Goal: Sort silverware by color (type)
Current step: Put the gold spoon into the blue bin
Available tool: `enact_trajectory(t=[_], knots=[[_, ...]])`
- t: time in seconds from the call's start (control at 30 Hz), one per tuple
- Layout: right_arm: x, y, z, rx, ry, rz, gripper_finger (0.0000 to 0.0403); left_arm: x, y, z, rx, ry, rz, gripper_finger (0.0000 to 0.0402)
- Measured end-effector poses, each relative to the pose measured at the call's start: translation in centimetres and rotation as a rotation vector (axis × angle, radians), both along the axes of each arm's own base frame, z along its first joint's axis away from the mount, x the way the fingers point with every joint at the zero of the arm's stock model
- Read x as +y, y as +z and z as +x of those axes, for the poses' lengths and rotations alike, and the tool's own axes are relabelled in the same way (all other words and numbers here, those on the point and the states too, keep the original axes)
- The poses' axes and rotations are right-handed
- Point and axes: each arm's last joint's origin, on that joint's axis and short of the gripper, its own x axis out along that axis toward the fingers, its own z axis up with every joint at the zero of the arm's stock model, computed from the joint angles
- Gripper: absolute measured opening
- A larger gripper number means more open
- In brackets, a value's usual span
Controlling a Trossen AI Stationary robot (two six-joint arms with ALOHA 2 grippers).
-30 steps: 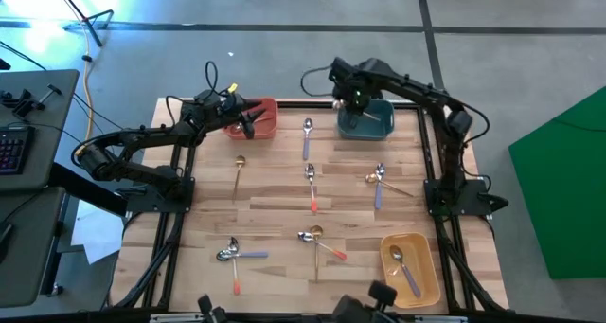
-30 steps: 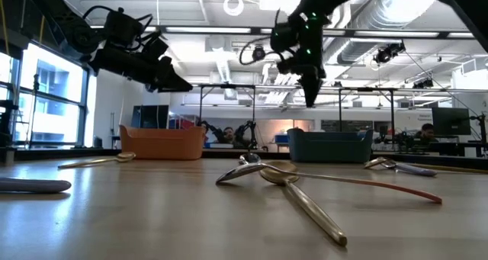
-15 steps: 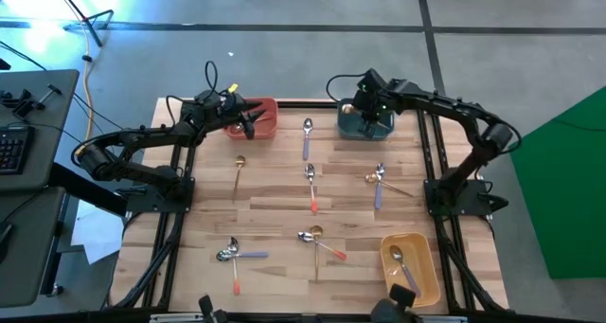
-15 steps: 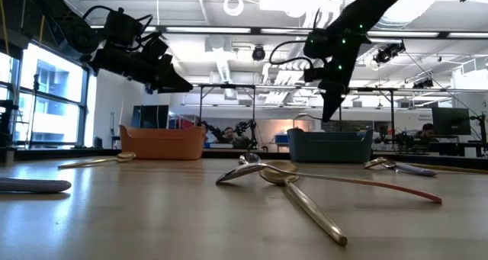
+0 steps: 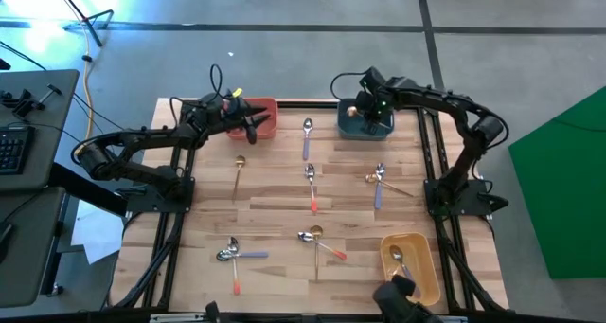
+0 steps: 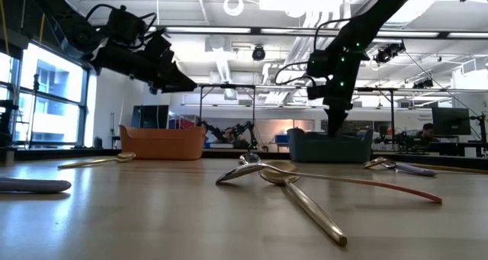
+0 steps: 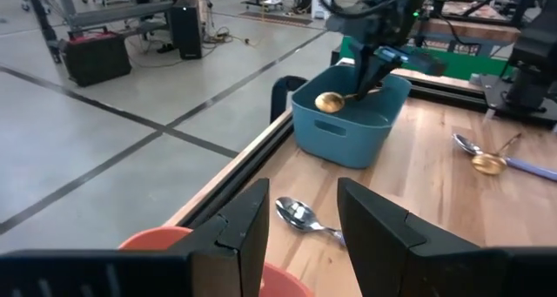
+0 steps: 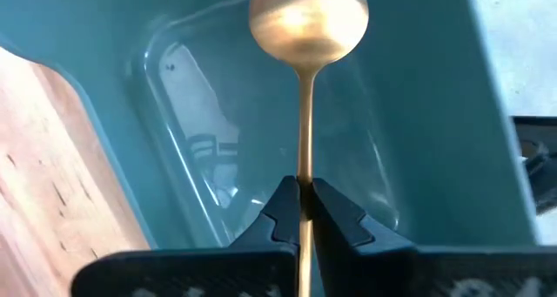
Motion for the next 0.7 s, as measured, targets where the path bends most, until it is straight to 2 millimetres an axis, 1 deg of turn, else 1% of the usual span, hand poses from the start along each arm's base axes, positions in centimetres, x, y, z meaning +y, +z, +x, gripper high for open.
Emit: enact_trajectory(t=[0.2,0.5,0.6,0.7], knots=[[-0.37,-1.22,0.36,0.013,-0.004,0.02,0.0001,-0.35,-0.01,0.31,0.004,-0.019,0.007,0.0129],[-0.43,-1.22,0.38,0.009,-0.033,0.016,0.0007,-0.46,-0.02,0.4,0.009,-0.027,0.015,0.0129],[-0.44,-1.21,0.38,0.012,-0.035,0.012,0.0016,-0.46,-0.02,0.4,0.009,-0.027,0.015,0.0129],[-0.44,-1.21,0.38,0.013,-0.039,0.011,0.0035,-0.46,-0.02,0.4,0.009,-0.027,0.015,0.0129]])
